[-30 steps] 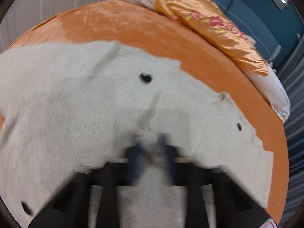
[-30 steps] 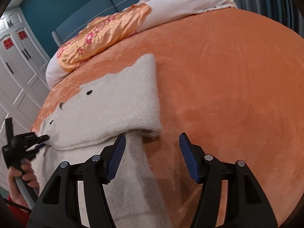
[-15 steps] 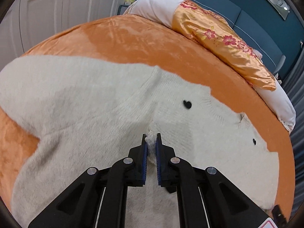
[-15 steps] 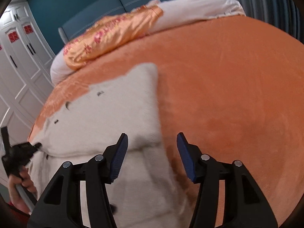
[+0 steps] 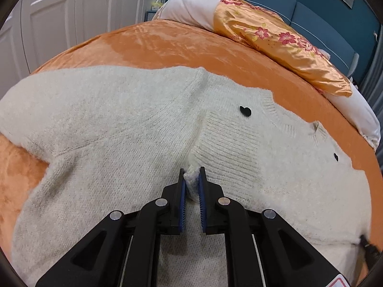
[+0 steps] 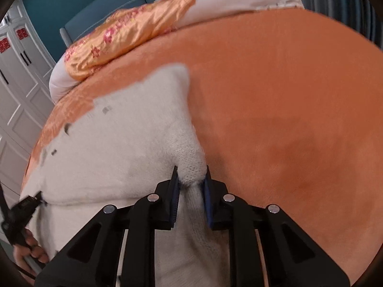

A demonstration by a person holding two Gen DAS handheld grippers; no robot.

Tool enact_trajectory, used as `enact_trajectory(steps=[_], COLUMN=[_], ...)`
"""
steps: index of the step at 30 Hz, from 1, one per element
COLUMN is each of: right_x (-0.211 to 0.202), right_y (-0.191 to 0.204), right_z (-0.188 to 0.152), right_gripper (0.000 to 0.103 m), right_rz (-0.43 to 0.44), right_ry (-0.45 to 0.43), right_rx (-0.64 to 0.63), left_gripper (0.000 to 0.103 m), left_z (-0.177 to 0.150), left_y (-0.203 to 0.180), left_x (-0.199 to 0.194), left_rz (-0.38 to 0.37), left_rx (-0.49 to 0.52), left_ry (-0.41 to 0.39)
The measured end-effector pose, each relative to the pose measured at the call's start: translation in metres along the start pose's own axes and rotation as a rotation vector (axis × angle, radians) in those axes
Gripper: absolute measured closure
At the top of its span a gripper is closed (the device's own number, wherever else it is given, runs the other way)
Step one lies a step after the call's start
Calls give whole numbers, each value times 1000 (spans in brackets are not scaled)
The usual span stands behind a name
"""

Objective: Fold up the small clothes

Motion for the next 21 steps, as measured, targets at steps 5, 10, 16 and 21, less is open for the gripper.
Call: enact_trajectory(steps=[5,10,16,21], right_x=[-6,-4,-69,-106], right_y=[10,-1,28,56], right_z=[-3,2,-31,-125], right_gripper=[81,75,75,66], right_rz=[-40,-85,-27,89], right_ry=[-68,-37,-87,-3], right_rx=[-78,-26,-135,-266], left_gripper=[87,85,66,38], left_z=[-1,-5,-18,-32], left_y=[4,6,79,212], left_x=[-2,-12,-68,-104], left_rz=[-6,8,-10,170], left_rx=[-17,14,-116,-253], left_ry=[-5,4,-43,-69])
Point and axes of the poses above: each gripper's, at about its wrist camera, not at the fingertips, and x roughly the way its jaws point, y to its left, z to its top, the point moved 10 cm from there along x, roughly the way its jaws point, and after that the axes turned 15 degrees about x, right-handed, at the moved point
